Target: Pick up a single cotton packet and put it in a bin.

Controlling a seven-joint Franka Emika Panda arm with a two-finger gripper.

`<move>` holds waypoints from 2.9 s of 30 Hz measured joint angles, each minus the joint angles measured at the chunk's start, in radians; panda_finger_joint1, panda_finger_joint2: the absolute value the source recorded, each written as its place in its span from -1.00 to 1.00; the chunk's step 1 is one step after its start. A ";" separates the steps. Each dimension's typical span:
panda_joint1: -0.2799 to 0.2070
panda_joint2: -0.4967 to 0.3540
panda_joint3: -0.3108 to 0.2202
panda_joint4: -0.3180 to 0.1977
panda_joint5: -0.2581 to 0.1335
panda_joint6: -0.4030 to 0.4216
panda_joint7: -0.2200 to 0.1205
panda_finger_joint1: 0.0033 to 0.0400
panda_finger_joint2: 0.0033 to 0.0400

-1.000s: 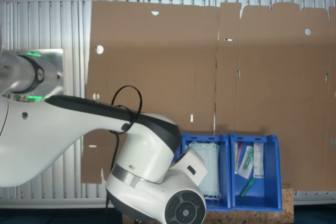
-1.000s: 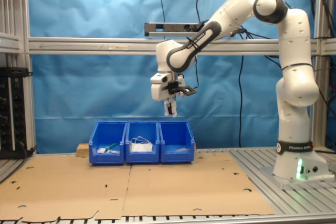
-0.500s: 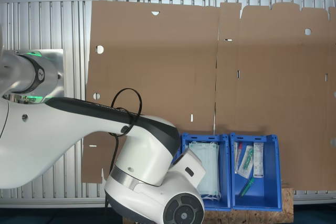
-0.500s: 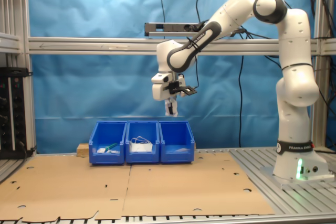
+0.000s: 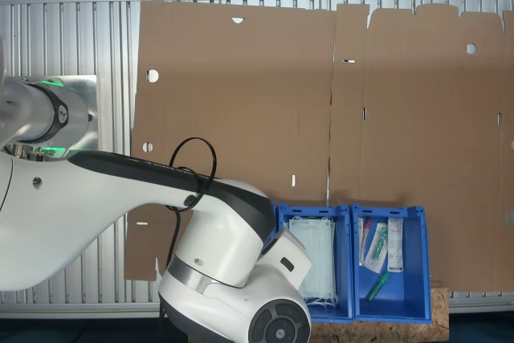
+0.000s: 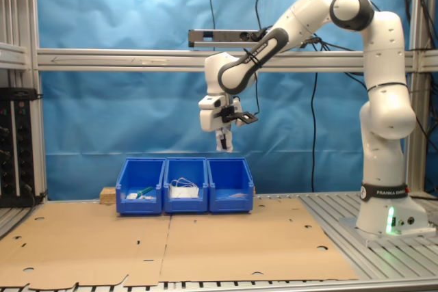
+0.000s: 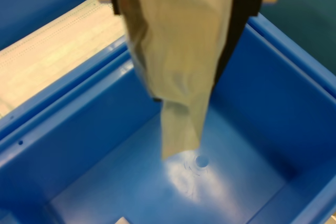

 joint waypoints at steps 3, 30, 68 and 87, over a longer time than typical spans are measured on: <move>0.000 0.000 -0.001 0.000 0.000 -0.001 -0.006 -0.86 -0.86; 0.000 0.000 -0.002 0.000 0.000 -0.001 -0.012 -0.02 -0.02; 0.000 0.000 -0.002 0.000 0.000 -0.001 -0.029 1.00 1.00; 0.000 0.000 -0.002 0.000 0.000 -0.001 -0.032 1.00 1.00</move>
